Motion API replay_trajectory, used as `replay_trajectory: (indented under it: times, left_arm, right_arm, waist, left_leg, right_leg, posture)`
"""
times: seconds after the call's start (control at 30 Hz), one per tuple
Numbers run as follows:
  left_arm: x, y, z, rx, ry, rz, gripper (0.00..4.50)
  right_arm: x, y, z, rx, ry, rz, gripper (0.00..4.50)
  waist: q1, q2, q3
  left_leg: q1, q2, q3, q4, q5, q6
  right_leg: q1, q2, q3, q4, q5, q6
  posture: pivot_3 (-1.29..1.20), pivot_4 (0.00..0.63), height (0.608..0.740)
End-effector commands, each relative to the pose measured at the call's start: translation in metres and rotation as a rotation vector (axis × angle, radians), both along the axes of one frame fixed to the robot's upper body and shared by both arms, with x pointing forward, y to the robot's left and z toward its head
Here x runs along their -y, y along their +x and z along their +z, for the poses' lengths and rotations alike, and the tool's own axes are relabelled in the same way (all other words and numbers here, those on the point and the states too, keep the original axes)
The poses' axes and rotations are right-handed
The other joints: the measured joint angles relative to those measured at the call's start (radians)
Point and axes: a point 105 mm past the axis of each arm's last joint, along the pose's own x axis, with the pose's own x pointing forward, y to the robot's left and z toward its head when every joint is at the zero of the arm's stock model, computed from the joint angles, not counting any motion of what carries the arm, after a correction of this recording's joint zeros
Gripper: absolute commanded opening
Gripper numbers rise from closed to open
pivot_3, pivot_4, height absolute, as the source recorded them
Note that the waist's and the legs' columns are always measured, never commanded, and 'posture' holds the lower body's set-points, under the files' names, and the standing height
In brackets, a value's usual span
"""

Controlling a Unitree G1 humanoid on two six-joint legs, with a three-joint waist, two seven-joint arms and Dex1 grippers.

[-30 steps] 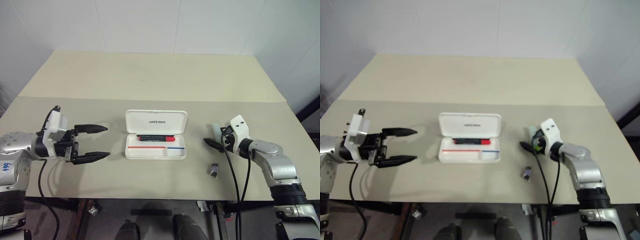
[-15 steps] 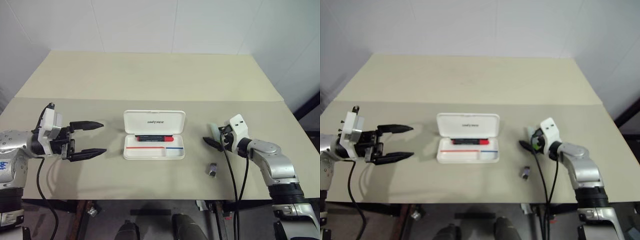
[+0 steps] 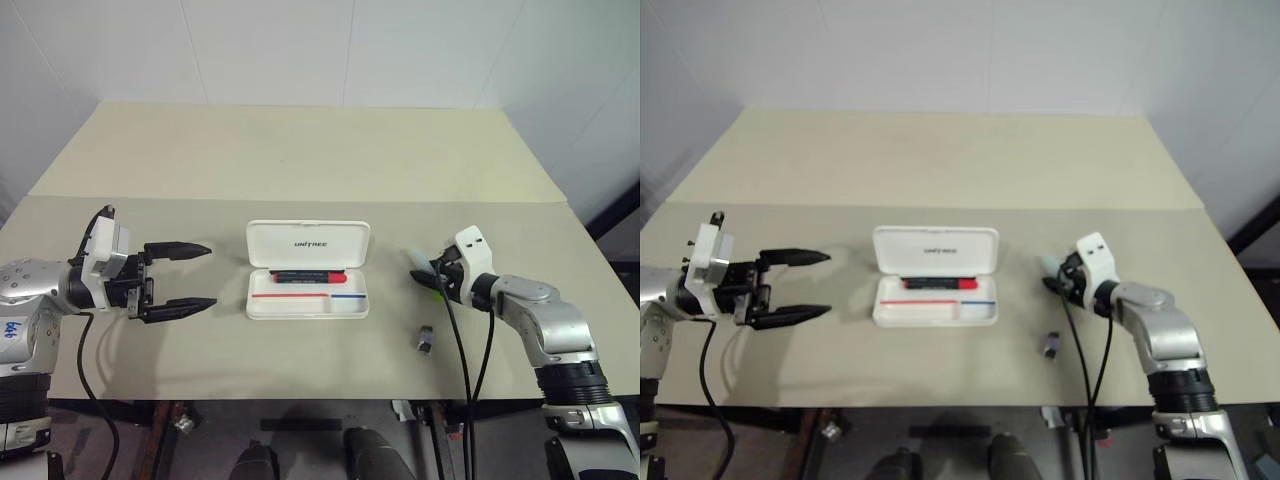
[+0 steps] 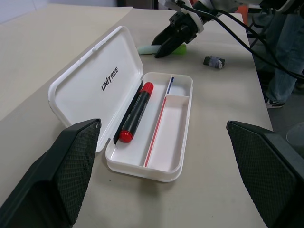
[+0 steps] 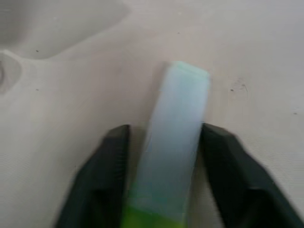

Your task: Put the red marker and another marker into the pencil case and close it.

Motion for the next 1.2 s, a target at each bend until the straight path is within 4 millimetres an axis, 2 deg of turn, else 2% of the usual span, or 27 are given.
replay_trajectory:
  times: [0.03,0.1,0.23,0.43,0.5,0.63,0.73,0.8,0.87,1.0,1.2]
  left_arm:
    - [0.002,0.0,0.007,0.037,-0.015,-0.01,4.5]
    - [0.003,0.0,0.007,0.036,-0.017,-0.011,4.5]
    - [0.002,-0.001,0.006,0.035,-0.024,-0.013,4.5]
    - [0.0,-0.003,0.005,0.036,-0.037,-0.013,4.5]
    - [-0.001,-0.003,0.005,0.038,-0.04,-0.009,4.5]
    - [-0.009,-0.001,0.003,0.06,-0.061,0.043,4.5]
    - [-0.011,-0.001,0.002,0.063,-0.061,0.051,4.5]
    - [-0.011,-0.001,0.002,0.062,-0.062,0.049,4.5]
    - [-0.011,0.0,0.002,0.07,-0.067,0.047,4.5]
    - [-0.01,0.002,0.001,0.061,-0.076,0.04,4.5]
    - [-0.017,-0.001,-0.004,0.048,-0.068,0.04,4.5]
  right_arm:
    - [0.001,0.002,0.007,0.027,-0.002,-0.014,1.15]
    - [-0.001,0.003,0.011,0.045,-0.007,0.005,1.12]
    - [-0.009,0.006,0.034,0.158,-0.018,0.07,1.12]
    - [-0.024,0.011,0.086,0.331,-0.078,0.185,1.12]
    - [-0.029,0.01,0.097,0.364,-0.1,0.22,1.12]
    - [-0.048,-0.006,0.14,0.494,-0.126,0.344,1.12]
    - [-0.064,-0.021,0.157,0.543,-0.129,0.436,1.12]
    - [-0.084,-0.036,0.163,0.557,-0.118,0.548,1.12]
    - [-0.108,-0.052,0.161,0.546,-0.126,0.671,1.12]
    - [-0.146,-0.08,0.131,0.455,-0.176,0.902,1.12]
    - [-0.175,-0.08,0.085,0.349,-0.244,0.981,1.12]
  waist:
    - [0.0,0.0,0.0]
    - [0.0,0.0,0.0]
    - [-0.001,0.0,0.0]
    - [-0.002,0.002,0.001]
    - [-0.002,0.002,0.001]
    - [-0.001,0.003,0.002]
    - [-0.001,0.003,0.002]
    - [-0.001,0.003,0.002]
    - [-0.002,0.003,0.002]
    - [-0.001,0.003,0.002]
    - [-0.001,0.002,0.001]
  left_leg:
    - [0.0,0.0,0.0,0.0,0.0,0.0]
    - [0.0,0.0,0.0,0.0,0.0,0.0]
    - [0.0,0.0,0.0,0.0,0.0,0.0]
    - [-0.001,0.0,0.0,-0.001,0.0,0.0]
    - [-0.001,0.0,0.0,-0.001,0.0,0.0]
    - [-0.002,0.0,0.0,-0.002,0.0,0.0]
    - [-0.003,0.001,0.0,-0.002,0.0,0.0]
    - [-0.003,0.001,0.0,-0.002,0.0,0.0]
    - [-0.003,0.001,0.0,-0.002,0.0,0.0]
    - [-0.003,0.001,-0.001,-0.001,0.0,0.0]
    - [-0.003,0.001,-0.001,-0.001,0.0,0.0]
  right_leg:
    - [0.0,0.0,0.0,0.0,0.0,0.0]
    - [0.0,0.0,0.0,0.0,0.0,0.0]
    - [-0.001,0.0,0.0,0.0,0.0,0.0]
    - [-0.002,0.0,0.0,0.0,0.0,0.0]
    - [-0.002,0.0,0.0,0.0,0.0,0.0]
    - [-0.003,-0.001,0.0,-0.001,0.0,0.0]
    - [-0.004,-0.001,0.0,-0.001,0.0,0.0]
    - [-0.004,-0.001,-0.001,-0.001,0.0,0.0]
    - [-0.004,-0.001,-0.001,-0.001,0.0,0.0]
    - [-0.003,-0.001,-0.002,0.0,0.0,0.0]
    - [-0.003,-0.002,-0.002,0.0,0.0,-0.001]
  posture:
    - [0.0,0.15,0.74]
    - [0.0,0.15,0.74]
    - [0.0,0.15,0.74]
    - [0.0,0.15,0.74]
    - [0.0,0.15,0.74]
    - [0.0,0.15,0.74]
    - [0.0,0.15,0.74]
    - [0.0,0.15,0.74]
    - [0.0,0.15,0.74]
    - [0.0,0.15,0.74]
    - [0.0,0.15,0.74]
